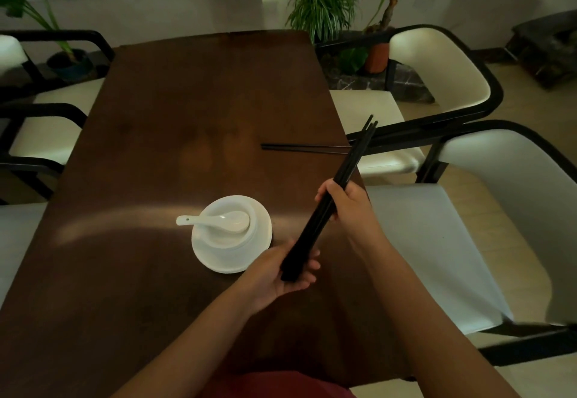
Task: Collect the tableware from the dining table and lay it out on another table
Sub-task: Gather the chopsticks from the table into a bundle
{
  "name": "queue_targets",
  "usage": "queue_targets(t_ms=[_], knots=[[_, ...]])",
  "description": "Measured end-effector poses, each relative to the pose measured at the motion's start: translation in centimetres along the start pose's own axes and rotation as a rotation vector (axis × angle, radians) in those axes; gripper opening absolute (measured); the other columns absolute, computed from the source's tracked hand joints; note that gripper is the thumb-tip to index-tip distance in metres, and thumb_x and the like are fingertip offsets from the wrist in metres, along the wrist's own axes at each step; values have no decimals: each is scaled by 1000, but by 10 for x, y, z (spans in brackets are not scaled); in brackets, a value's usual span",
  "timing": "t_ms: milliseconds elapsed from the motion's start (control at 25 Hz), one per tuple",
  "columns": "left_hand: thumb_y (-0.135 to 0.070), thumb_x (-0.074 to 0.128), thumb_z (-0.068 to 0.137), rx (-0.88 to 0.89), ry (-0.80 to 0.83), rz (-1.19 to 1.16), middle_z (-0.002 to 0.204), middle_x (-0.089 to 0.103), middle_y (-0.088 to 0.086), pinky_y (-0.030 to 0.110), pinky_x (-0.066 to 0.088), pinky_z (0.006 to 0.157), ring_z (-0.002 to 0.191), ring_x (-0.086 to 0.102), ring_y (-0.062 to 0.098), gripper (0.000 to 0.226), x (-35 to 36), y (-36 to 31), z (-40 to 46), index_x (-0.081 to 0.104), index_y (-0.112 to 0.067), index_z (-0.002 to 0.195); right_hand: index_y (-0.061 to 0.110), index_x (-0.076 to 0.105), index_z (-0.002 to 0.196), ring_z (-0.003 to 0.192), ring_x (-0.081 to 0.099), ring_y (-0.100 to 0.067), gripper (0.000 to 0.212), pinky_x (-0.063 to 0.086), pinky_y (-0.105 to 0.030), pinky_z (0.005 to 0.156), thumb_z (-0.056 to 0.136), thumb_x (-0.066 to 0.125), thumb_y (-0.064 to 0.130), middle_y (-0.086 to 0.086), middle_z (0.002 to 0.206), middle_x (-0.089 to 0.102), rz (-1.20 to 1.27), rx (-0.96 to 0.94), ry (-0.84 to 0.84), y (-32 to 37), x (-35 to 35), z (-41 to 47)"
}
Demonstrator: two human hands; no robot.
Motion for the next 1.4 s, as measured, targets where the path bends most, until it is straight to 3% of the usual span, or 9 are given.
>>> queue_targets(t_ms=[120, 240, 360, 520, 600, 800, 960, 1240, 1400], knots=[[-30, 30, 100, 87, 56, 163, 89, 72, 7, 30, 55, 73, 74, 67, 18, 39, 2, -28, 5, 57, -9, 117, 16, 58, 80, 59, 51, -8, 20, 42, -13, 47, 94, 46, 23, 1, 74, 59, 55, 105, 94, -11, 0, 18], [-20, 34, 99, 132, 51, 279, 70, 61, 0, 24, 48, 57, 53, 53, 12, 29, 9, -55, 18, 55, -4, 111, 15, 61, 81, 61, 52, -14, 22, 42, -21, 51, 94, 47, 26, -1, 75, 59, 33, 139, 220, -17, 16, 40], [-17, 33, 98, 98, 5, 99, 60, 50, -2, 21, 42, 47, 44, 38, 8, 21, 6, -65, 29, 52, -7, 96, 14, 66, 93, 64, 54, -14, 34, 41, -22, 56, 94, 43, 40, -1, 79, 63, -13, 224, 279, -21, 13, 80], [-16, 30, 98, 91, -116, -95, 58, 46, -1, 20, 38, 42, 40, 35, 8, 21, -15, -74, 49, 48, -10, 90, 7, 61, 103, 59, 49, -13, 32, 38, -22, 53, 95, 44, 33, -12, 94, 65, -135, 255, -175, -52, -59, 157], [-16, 31, 98, 117, -160, -139, 58, 46, -1, 21, 38, 41, 39, 35, 8, 21, -24, -74, 60, 48, -9, 89, 7, 60, 109, 78, 57, -20, 31, 40, -26, 65, 94, 48, 32, -17, 110, 64, -309, 221, -443, -69, -101, 189], [-18, 39, 90, 140, -157, -248, 59, 46, 2, 23, 39, 41, 39, 35, 10, 15, -32, -68, 81, 50, -7, 90, 12, 48, 127, 110, 55, -31, 46, 39, -31, 79, 94, 42, 43, -18, 125, 56, -519, 178, -375, -104, -119, 260], [-20, 43, 86, 140, -160, -267, 58, 45, 4, 24, 38, 40, 38, 35, 11, 16, -32, -72, 93, 51, -7, 90, 14, 49, 122, 100, 58, -28, 44, 42, -31, 74, 94, 41, 46, -15, 113, 62, -565, 177, -243, -136, -103, 286], [-21, 44, 82, 110, -229, -212, 56, 44, 5, 24, 37, 38, 36, 34, 11, 18, -41, -79, 104, 49, -5, 89, 16, 55, 95, 67, 53, -7, 24, 38, -17, 55, 88, 56, 39, 5, 76, 57, -536, -18, -276, -134, -102, 311], [-18, 38, 90, 99, -255, -206, 57, 45, 4, 24, 37, 39, 37, 34, 11, 18, -47, -79, 107, 49, -5, 90, 13, 53, 78, 63, 51, -13, 21, 39, -23, 55, 88, 59, 31, 3, 65, 52, -501, -34, -339, -133, -106, 314]])
Point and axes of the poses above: each hand's wrist, its own z-axis towards the middle knuckle, its own x-axis out of the palm, y = z × x, the point moved 5 cm from there along z, towards the middle knuckle
